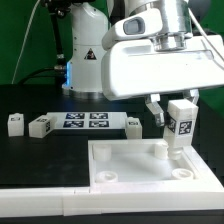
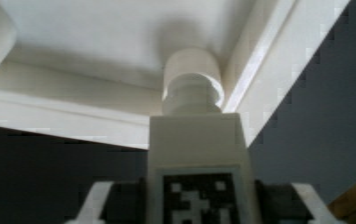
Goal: Assemble one leg
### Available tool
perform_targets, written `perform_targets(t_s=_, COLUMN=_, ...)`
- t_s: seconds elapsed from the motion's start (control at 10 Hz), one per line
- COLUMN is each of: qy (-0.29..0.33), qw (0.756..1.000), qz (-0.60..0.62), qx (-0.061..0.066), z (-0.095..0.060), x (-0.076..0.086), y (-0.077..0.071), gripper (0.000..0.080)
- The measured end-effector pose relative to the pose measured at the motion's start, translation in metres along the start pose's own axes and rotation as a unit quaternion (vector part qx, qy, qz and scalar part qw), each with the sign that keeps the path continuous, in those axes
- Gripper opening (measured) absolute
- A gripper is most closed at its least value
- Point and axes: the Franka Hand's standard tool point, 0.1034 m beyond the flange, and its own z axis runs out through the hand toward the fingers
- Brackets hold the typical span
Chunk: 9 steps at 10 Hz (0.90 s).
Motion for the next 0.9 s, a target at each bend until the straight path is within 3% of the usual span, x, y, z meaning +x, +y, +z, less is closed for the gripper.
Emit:
perform_targets(t_s=0.2, qy=0.021, qw=1.000, qz=-0.001, qx=-0.002, z=0.007, x=-0.009, y=-0.005, gripper=0.0290)
perform_targets(t_s=0.9, qy=0.052, qw=0.999, qz=-0.003, qx=-0.006, z=0.023, x=-0.001, y=-0.001, gripper=0.0290)
